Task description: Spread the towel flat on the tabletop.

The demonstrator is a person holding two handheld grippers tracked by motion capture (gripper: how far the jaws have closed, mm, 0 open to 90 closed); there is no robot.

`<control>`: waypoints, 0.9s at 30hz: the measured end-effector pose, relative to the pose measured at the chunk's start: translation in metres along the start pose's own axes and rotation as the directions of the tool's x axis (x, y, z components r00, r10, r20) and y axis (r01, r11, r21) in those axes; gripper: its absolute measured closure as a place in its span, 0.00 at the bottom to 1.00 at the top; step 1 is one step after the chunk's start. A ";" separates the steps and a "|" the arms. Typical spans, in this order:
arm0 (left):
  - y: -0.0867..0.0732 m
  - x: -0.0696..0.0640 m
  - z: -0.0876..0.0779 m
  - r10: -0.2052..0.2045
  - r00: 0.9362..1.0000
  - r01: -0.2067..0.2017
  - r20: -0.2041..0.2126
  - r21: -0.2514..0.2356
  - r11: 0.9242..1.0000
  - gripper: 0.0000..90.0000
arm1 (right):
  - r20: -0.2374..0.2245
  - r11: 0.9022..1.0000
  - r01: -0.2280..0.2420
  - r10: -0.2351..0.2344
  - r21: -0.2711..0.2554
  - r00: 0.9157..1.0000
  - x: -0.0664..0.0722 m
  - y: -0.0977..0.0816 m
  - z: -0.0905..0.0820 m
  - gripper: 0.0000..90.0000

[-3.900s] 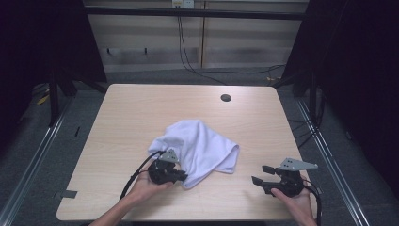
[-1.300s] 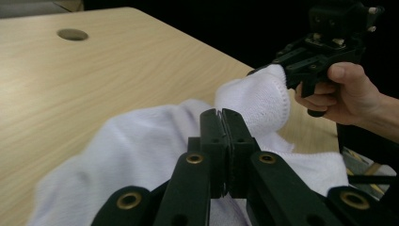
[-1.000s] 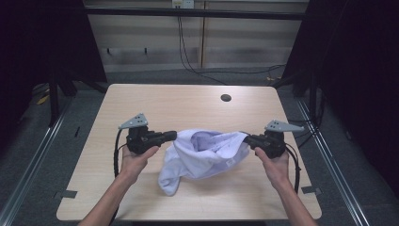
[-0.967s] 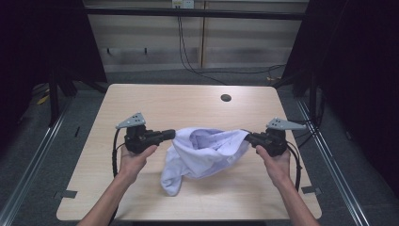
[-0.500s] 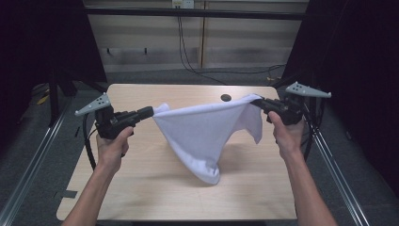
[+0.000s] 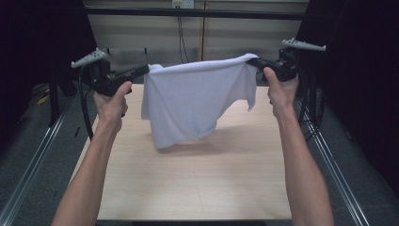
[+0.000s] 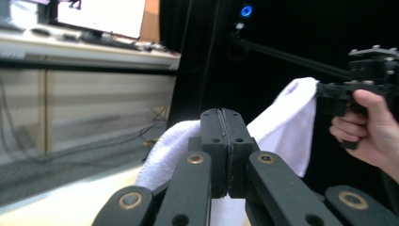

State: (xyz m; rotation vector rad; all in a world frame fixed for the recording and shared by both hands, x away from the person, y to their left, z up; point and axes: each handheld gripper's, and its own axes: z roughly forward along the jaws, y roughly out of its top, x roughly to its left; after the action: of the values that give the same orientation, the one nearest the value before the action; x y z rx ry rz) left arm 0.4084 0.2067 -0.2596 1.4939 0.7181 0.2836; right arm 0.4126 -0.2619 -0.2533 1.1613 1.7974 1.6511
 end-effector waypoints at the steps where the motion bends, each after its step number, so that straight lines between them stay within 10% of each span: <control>1: 0.008 -0.005 -0.002 0.026 1.000 -0.026 0.016 -0.003 1.000 0.99 | -0.017 0.999 -0.010 0.010 -0.031 1.000 -0.001 0.006 -0.002 0.98; 8: -0.022 -0.026 -0.011 0.104 0.992 -0.111 0.070 0.104 0.988 0.99 | -0.040 0.999 0.044 -0.045 -0.027 0.998 0.004 -0.011 -0.026 0.98; 11: -0.069 -0.030 -0.009 0.086 0.991 -0.106 0.102 0.206 0.973 0.99 | -0.064 0.998 0.014 -0.011 0.058 0.998 -0.003 -0.074 -0.038 0.98; 17: -0.141 -0.029 -0.011 -0.014 0.987 -0.036 0.159 0.303 0.952 0.99 | -0.086 0.987 -0.025 0.039 0.159 0.996 -0.009 -0.141 -0.055 0.98; 20: -0.167 -0.034 -0.012 -0.052 0.981 -0.020 0.186 0.365 0.931 0.99 | -0.105 0.978 -0.048 0.071 0.204 0.992 -0.005 -0.172 -0.068 0.98; 22: -0.188 -0.041 -0.017 -0.039 0.980 -0.051 0.198 0.431 0.901 0.99 | -0.105 0.969 -0.039 0.067 0.245 0.992 -0.001 -0.190 -0.076 0.98; 27: -0.213 -0.048 -0.028 -0.076 0.972 -0.047 0.224 0.499 0.865 0.98 | -0.074 0.928 -0.043 0.075 0.371 0.994 0.005 -0.233 -0.093 0.98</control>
State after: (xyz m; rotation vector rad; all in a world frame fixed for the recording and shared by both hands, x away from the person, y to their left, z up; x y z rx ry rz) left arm 0.3014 0.1815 -0.4498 1.9782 0.6351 -0.1105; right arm 0.2701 -0.2983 -0.4574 1.3269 2.2181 1.4512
